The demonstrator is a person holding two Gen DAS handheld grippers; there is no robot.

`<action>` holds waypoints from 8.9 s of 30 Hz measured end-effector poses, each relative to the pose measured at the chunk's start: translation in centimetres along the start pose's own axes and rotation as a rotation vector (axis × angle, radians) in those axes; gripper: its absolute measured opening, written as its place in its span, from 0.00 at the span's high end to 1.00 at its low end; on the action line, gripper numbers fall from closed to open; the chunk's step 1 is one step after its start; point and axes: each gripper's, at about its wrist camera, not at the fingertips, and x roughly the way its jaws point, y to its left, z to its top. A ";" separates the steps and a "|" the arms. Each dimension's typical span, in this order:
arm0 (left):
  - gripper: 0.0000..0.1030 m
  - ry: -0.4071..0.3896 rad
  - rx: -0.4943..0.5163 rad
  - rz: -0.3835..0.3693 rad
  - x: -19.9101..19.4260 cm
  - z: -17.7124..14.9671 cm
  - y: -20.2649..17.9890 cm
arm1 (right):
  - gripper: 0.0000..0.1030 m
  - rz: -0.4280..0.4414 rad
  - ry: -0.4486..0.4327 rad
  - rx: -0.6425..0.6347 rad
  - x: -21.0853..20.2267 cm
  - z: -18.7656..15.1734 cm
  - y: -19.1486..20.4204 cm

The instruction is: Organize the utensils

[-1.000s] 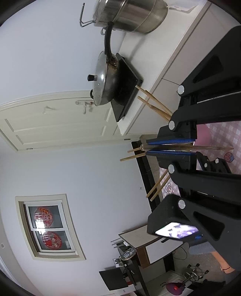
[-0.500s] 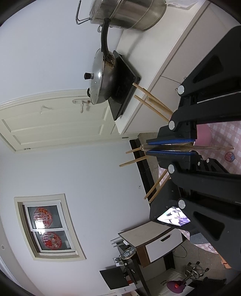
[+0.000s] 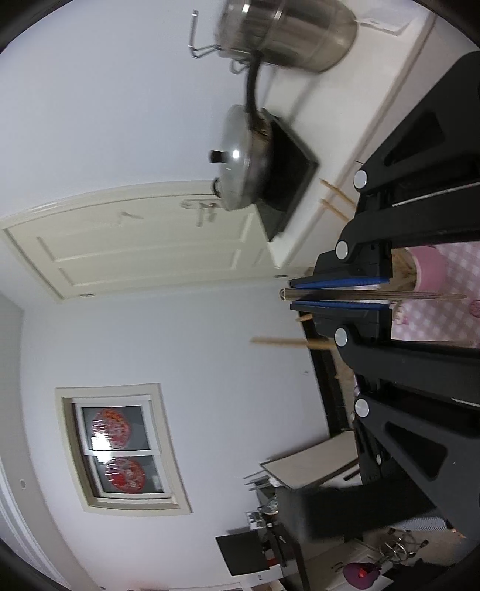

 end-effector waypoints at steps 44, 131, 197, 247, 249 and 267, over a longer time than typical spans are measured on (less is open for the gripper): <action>0.93 -0.035 0.022 0.086 6.9 -2.9 0.1 | 0.95 -0.051 0.059 0.012 5.4 -3.5 -3.0; 0.07 -0.276 0.102 0.311 -27.8 -8.0 -0.4 | 0.09 -0.245 -0.149 -0.031 -17.0 -9.2 12.4; 0.06 -0.286 0.096 0.341 -26.5 -7.4 1.4 | 0.08 -0.234 -0.149 -0.025 -15.5 -8.6 13.2; 0.06 -0.291 0.093 0.356 -26.2 -7.5 1.3 | 0.08 -0.233 -0.131 -0.028 -15.0 -8.9 13.1; 0.06 -0.290 0.093 0.356 -26.2 -7.5 1.3 | 0.08 -0.233 -0.131 -0.028 -15.0 -8.9 13.1; 0.06 -0.290 0.097 0.360 -26.3 -7.4 1.4 | 0.08 -0.234 -0.130 -0.027 -14.9 -8.9 13.1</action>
